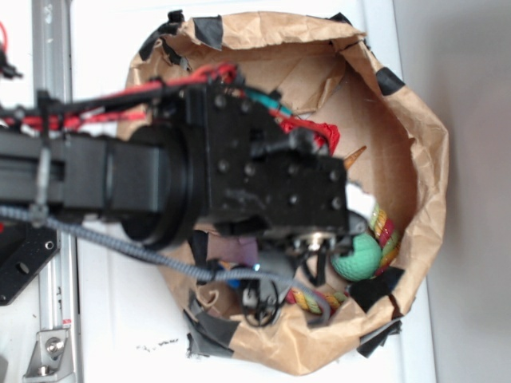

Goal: Grab the multicolored rope.

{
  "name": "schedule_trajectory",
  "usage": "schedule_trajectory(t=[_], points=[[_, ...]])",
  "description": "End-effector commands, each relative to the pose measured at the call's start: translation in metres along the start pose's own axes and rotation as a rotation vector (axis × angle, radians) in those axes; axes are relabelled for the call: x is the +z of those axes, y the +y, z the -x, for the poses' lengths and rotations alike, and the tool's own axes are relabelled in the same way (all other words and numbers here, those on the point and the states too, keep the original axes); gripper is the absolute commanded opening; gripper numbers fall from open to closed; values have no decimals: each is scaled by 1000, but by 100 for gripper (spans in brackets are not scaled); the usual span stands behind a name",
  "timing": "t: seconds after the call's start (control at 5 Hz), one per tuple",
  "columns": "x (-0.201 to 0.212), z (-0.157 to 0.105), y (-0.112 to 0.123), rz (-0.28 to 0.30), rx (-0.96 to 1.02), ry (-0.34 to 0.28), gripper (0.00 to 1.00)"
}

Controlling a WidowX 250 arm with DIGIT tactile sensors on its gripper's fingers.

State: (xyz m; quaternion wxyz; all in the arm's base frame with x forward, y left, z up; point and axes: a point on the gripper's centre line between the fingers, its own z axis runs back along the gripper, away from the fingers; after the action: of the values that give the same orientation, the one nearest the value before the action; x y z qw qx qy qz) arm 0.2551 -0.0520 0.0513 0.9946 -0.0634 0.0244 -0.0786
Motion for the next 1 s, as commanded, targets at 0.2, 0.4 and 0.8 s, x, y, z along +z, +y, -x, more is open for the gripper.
schedule_trajectory(t=[0.2, 0.4, 0.8], points=[[-39, -5, -46, -27, -109, 24, 100], [-57, -2, -41, -95, -53, 75, 0], [-1, -14, -4, -229, 128, -38, 0]])
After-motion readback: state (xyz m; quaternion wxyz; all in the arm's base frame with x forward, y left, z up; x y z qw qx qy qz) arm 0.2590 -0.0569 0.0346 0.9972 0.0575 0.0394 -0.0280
